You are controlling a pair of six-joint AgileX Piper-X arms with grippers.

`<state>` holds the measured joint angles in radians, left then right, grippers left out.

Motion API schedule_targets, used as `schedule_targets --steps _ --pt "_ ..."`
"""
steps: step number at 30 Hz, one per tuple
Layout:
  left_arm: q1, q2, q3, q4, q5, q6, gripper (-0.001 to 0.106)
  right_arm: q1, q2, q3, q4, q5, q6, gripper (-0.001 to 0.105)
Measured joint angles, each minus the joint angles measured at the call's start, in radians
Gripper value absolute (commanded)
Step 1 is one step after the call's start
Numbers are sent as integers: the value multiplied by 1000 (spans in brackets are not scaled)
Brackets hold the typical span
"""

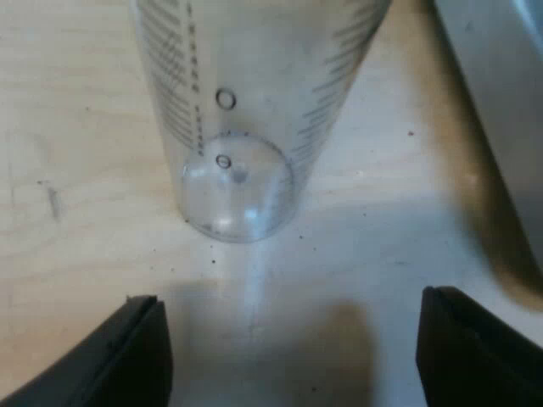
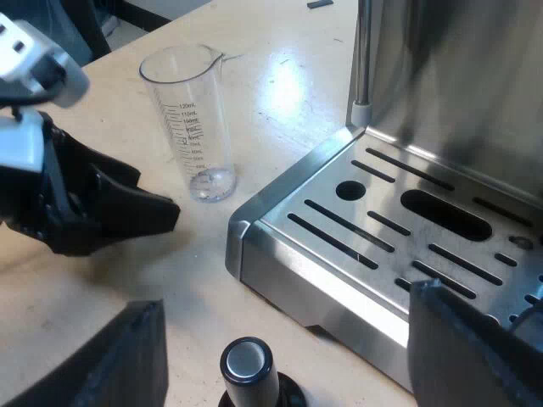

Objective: Pour the beans into the coffee machine

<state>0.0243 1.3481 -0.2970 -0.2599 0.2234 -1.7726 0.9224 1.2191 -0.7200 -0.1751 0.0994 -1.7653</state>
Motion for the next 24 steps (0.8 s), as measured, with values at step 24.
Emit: schedule_targets --steps 24 --pt "0 -800 -124 586 0 2 63 0 -307 -39 312 0 0 62"
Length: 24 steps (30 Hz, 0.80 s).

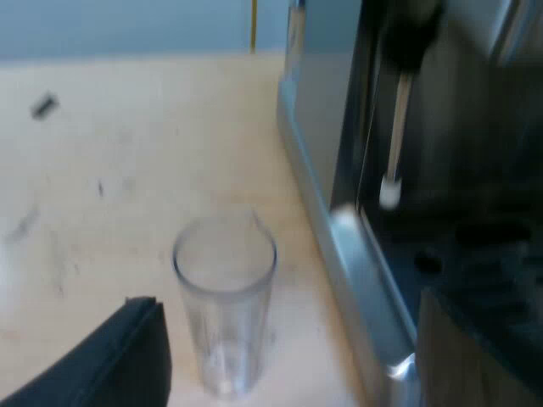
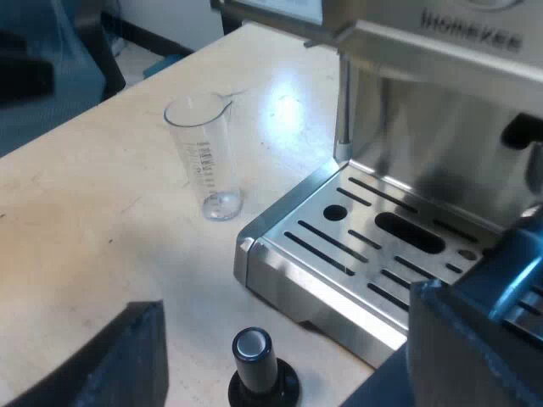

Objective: Pour the beans into the coffee machine

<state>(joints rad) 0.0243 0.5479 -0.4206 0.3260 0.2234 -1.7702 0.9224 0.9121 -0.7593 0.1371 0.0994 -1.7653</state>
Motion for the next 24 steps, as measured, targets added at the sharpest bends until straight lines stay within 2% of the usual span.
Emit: schedule_targets --steps 3,7,10,14,19,24 --pt "0 -11 -68 9 1 0 63 -2 -41 -66 106 21 1 62" --pt "0 -11 -122 9 1 0 63 -61 -58 -126 136 46 24 62" --pt "0 -11 -139 9 1 0 63 -177 -57 -160 136 48 55 62" --pt "-7 -11 -153 9 1 0 63 -363 -57 -183 144 1 106 62" --pt "-37 -11 -174 11 1 0 63 -528 -73 -189 183 -25 112 62" --pt "-38 -11 -199 11 -5 0 63 -634 -124 -189 260 -27 52 62"
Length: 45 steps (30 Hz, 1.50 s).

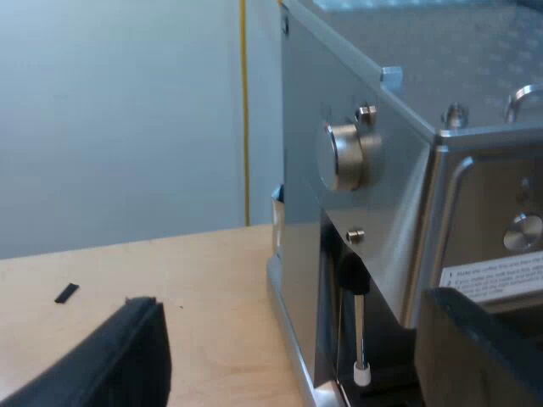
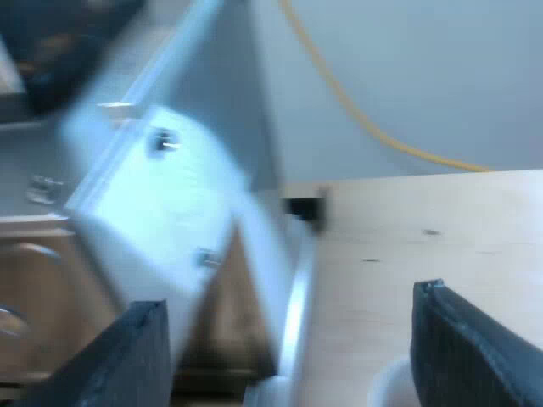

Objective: Pour the beans into the coffee machine

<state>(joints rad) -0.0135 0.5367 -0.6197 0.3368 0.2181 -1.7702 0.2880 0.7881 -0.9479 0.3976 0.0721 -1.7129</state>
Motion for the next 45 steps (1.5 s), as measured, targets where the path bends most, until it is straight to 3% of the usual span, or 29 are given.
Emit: schedule_targets --steps 9,12,16,23,31,45 --pt "0 -41 -17 0 -9 1 63 -105 -111 0 107 2 -63 62" --pt "0 -121 -14 13 -37 1 63 -190 -235 0 198 45 -114 62" --pt "0 -203 -20 16 -38 1 63 -201 -311 -1 233 46 -134 62" --pt "0 -366 -20 184 -40 1 63 -202 -457 -1 281 49 -134 62" --pt "0 -542 -23 286 -40 1 63 -202 -599 -1 368 55 -134 62" --pt "0 -550 -60 394 -40 1 63 -202 -797 -1 501 67 -134 62"
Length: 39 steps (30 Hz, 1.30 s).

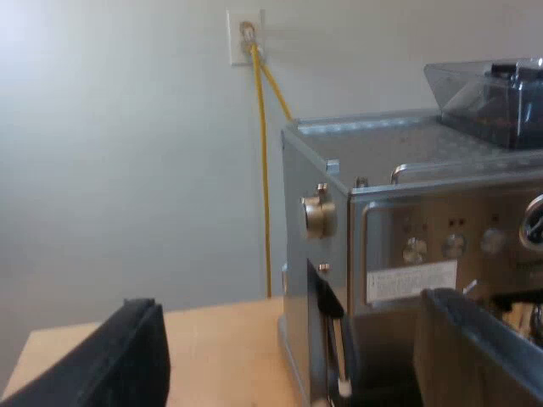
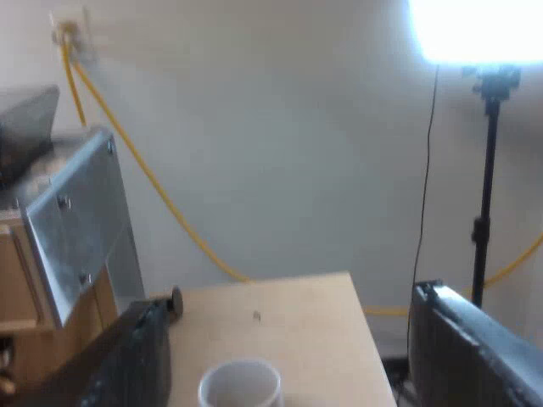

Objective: Pour the beans into the coffee machine

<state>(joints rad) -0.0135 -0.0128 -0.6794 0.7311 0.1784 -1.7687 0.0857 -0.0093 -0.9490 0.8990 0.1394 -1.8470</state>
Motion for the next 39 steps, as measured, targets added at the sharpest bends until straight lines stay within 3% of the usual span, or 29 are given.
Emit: schedule_targets --steps 7,14,17,23,39 --pt "0 0 0 92 0 3 63 0 0 23 47 6 32 62" --pt "0 0 11 200 0 26 63 0 2 136 53 -22 82 62" --pt "0 0 61 253 0 26 63 0 2 195 47 -67 119 62" --pt "0 0 139 313 0 26 63 0 2 313 54 -93 127 62" --pt "0 0 157 316 0 33 63 0 3 482 47 -100 127 62"
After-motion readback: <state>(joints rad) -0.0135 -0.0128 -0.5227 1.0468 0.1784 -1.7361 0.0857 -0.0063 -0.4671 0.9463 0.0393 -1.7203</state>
